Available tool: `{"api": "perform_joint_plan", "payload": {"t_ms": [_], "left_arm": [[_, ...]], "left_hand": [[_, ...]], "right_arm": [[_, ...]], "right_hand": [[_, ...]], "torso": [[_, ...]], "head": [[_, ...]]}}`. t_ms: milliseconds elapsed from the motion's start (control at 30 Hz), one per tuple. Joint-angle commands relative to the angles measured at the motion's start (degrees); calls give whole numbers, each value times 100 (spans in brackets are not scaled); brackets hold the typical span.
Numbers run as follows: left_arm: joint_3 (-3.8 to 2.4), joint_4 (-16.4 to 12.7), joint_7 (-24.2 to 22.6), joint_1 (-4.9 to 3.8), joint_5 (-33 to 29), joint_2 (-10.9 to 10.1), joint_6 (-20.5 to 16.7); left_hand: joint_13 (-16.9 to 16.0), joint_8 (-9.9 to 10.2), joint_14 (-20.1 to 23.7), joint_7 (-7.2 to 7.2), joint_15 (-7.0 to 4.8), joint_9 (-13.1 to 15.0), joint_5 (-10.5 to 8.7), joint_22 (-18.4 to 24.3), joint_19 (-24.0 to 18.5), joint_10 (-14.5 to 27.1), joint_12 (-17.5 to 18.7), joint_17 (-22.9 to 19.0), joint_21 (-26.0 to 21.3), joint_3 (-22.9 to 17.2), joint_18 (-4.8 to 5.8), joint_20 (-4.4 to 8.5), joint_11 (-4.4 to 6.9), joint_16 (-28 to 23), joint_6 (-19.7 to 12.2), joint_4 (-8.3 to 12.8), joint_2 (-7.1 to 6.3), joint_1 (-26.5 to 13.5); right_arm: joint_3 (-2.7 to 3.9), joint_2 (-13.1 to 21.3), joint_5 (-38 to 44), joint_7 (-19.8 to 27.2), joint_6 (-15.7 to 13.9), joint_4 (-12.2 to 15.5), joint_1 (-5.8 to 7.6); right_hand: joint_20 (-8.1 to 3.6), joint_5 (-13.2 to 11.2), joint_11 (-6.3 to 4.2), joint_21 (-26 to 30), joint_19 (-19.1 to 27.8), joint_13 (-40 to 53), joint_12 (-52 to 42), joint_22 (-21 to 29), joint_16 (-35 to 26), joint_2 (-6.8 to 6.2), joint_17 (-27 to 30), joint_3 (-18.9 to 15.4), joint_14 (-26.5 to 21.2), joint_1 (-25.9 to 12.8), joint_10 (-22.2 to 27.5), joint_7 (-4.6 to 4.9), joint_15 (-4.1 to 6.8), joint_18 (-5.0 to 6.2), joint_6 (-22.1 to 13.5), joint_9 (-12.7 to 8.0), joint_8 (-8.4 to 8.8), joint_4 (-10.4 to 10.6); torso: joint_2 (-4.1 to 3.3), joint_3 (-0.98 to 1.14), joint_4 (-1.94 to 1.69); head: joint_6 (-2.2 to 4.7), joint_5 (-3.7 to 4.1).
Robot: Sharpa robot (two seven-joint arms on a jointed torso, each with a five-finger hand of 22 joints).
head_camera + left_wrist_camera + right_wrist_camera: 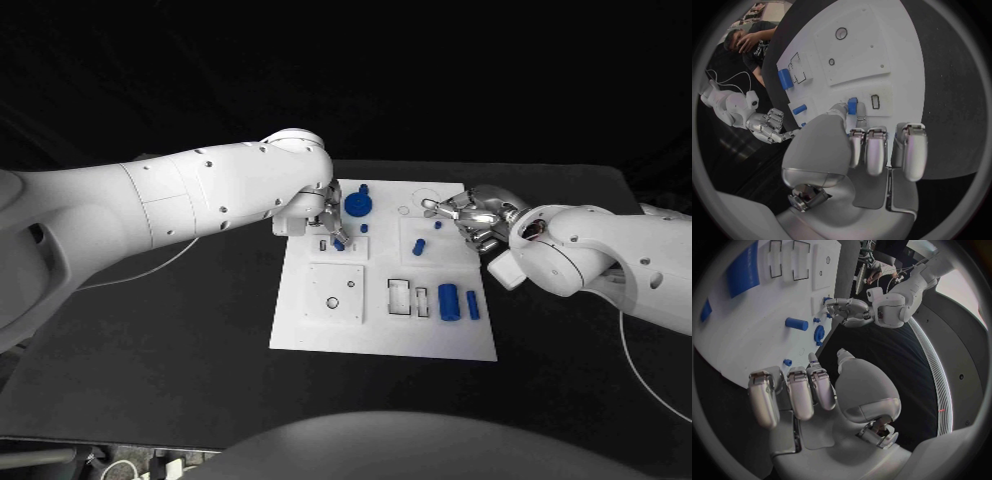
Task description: Assemble the parts on the task board
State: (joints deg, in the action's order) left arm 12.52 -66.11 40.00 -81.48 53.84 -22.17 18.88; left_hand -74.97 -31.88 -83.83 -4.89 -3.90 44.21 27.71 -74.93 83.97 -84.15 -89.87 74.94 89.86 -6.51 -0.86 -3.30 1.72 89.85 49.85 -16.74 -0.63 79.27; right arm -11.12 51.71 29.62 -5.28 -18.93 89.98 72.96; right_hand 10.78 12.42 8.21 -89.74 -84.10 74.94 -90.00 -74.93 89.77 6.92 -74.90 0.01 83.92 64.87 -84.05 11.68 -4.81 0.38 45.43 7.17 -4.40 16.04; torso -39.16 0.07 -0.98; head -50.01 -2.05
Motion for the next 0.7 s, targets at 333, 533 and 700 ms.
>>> {"api": "perform_joint_plan", "payload": {"t_ms": [333, 533, 700], "left_arm": [[-2, -1, 902, 7, -119, 26, 13], [-2, 8, 903, 8, -121, 31, 23], [-2, 10, 904, 9, -119, 30, 26]], "left_hand": [[-1503, -18, -617, 369, -37, 31, -1, -1507, 603, -585, -13, 1506, 14, -45, 86, 37, 26, 15, 399, 5, 26, 7], [-1503, -17, -617, 369, -38, 32, -2, -1507, 603, -585, -13, 1506, 14, -46, 86, 37, 26, 15, 398, 5, 25, 6], [-1503, -9, -617, 366, -38, 37, -11, -1507, 603, -585, -13, 1506, 14, -55, 86, 38, 24, 15, 396, 5, 21, -2]], "right_arm": [[0, -15, 34, 5, 91, 1, -4], [0, -12, 34, 3, 86, 1, -4], [0, -12, 34, 3, 89, 6, -4]], "right_hand": [[42, -4, 52, -26, -590, 1506, 0, -1507, 23, 48, -1510, -38, 608, 30, -595, 115, -36, -38, -51, -3, -32, 7], [42, -4, 52, -26, -590, 1506, 0, -1507, 23, 48, -1510, -38, 608, 30, -595, 115, -36, -38, -51, -3, -32, 7], [42, -4, 52, -26, -590, 1506, 0, -1507, 23, 48, -1510, -38, 608, 30, -595, 115, -36, -38, -51, -3, -32, 7]], "torso": [[1, 0, 4], [-1, 4, 0], [0, 4, 1]], "head": [[1, -1], [1, -3], [1, -7]]}}
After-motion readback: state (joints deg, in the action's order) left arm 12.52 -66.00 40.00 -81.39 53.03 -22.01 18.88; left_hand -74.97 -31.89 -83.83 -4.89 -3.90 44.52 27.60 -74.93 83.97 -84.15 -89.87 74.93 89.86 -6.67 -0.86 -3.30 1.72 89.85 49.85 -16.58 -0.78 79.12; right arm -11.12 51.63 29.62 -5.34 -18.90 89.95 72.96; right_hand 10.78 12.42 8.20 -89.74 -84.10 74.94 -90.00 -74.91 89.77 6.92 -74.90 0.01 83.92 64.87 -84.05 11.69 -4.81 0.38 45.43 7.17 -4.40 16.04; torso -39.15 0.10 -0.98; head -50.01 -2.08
